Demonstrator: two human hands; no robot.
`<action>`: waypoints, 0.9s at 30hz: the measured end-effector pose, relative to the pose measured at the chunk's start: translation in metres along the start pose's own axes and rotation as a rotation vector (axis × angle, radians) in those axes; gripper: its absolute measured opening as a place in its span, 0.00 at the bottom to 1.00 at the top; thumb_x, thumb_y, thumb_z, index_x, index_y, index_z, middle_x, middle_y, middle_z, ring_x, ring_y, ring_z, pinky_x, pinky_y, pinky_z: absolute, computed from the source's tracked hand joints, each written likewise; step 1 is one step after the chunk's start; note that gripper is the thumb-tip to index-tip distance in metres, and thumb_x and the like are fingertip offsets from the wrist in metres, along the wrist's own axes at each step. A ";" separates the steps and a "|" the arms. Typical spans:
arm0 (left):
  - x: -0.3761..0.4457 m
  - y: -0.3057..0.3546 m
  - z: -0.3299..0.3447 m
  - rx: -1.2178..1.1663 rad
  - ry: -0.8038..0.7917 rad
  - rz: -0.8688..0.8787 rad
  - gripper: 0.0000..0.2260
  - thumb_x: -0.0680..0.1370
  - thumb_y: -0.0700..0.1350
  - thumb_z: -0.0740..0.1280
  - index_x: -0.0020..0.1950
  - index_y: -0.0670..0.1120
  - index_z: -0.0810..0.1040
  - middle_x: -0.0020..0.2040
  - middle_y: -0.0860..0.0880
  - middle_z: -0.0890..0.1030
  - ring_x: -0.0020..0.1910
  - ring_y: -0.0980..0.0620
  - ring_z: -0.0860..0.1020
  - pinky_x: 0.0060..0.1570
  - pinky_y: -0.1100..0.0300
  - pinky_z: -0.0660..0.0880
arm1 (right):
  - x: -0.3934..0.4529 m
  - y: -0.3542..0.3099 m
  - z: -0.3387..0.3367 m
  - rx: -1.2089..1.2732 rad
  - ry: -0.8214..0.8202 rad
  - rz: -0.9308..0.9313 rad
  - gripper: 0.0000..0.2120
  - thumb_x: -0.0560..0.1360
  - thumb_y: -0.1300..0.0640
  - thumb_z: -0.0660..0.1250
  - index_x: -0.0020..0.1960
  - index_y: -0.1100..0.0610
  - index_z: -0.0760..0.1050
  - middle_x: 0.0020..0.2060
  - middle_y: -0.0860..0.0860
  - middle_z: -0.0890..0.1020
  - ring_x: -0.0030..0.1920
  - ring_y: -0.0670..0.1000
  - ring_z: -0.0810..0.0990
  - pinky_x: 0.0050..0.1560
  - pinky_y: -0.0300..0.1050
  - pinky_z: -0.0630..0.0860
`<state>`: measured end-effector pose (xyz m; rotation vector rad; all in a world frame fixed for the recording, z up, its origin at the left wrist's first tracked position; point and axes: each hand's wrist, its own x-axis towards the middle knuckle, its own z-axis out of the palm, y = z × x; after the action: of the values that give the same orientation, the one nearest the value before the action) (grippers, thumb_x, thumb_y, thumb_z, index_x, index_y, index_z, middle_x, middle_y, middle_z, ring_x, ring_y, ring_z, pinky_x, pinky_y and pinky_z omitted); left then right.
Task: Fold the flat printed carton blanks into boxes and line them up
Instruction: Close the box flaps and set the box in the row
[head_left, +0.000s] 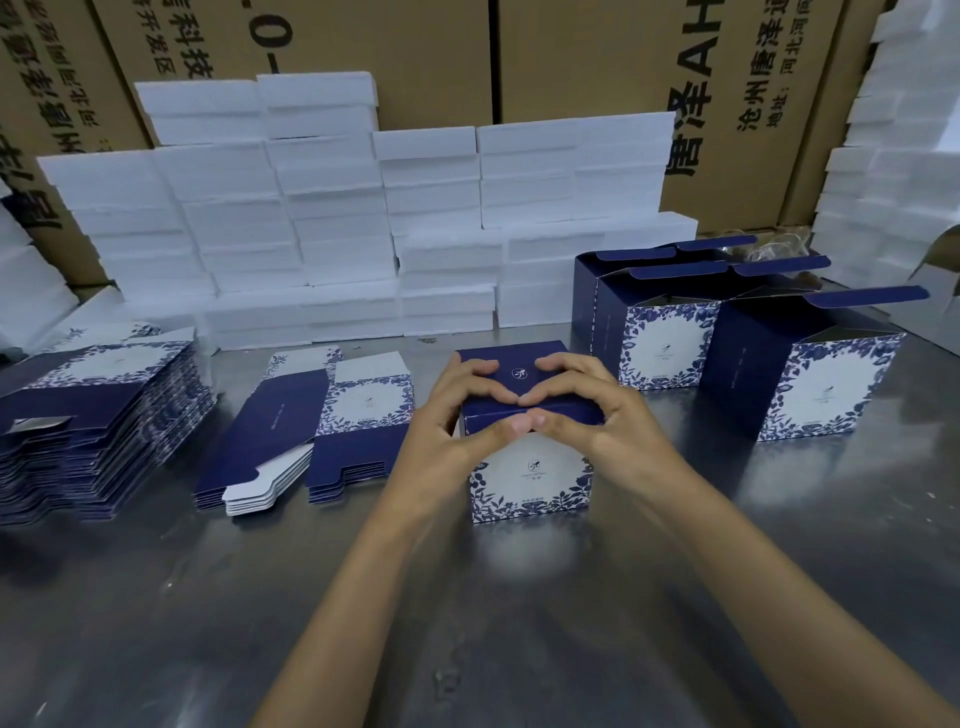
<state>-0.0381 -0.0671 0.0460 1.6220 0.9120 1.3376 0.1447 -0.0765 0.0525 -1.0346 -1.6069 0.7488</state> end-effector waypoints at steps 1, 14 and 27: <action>-0.001 0.000 0.003 -0.001 0.031 0.012 0.11 0.65 0.52 0.77 0.45 0.52 0.84 0.63 0.57 0.79 0.74 0.67 0.62 0.72 0.61 0.61 | -0.001 0.001 0.002 0.012 0.035 -0.002 0.10 0.72 0.63 0.76 0.45 0.48 0.84 0.61 0.47 0.77 0.66 0.44 0.75 0.70 0.40 0.67; -0.012 -0.002 -0.001 -0.087 0.069 -0.001 0.06 0.76 0.37 0.72 0.51 0.44 0.85 0.71 0.56 0.75 0.67 0.64 0.74 0.53 0.64 0.77 | -0.010 0.000 0.010 0.006 0.170 -0.076 0.15 0.74 0.70 0.73 0.46 0.49 0.82 0.53 0.47 0.79 0.65 0.54 0.75 0.72 0.54 0.67; -0.004 -0.002 0.048 0.152 0.096 0.051 0.12 0.77 0.39 0.73 0.53 0.56 0.85 0.49 0.68 0.82 0.74 0.64 0.65 0.58 0.78 0.66 | -0.046 0.010 0.014 -1.071 0.392 -0.325 0.19 0.72 0.57 0.73 0.61 0.59 0.76 0.59 0.54 0.79 0.62 0.56 0.78 0.65 0.54 0.66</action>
<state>0.0089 -0.0769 0.0386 1.7183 1.0571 1.4206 0.1379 -0.1132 0.0208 -1.4635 -1.7419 -0.6073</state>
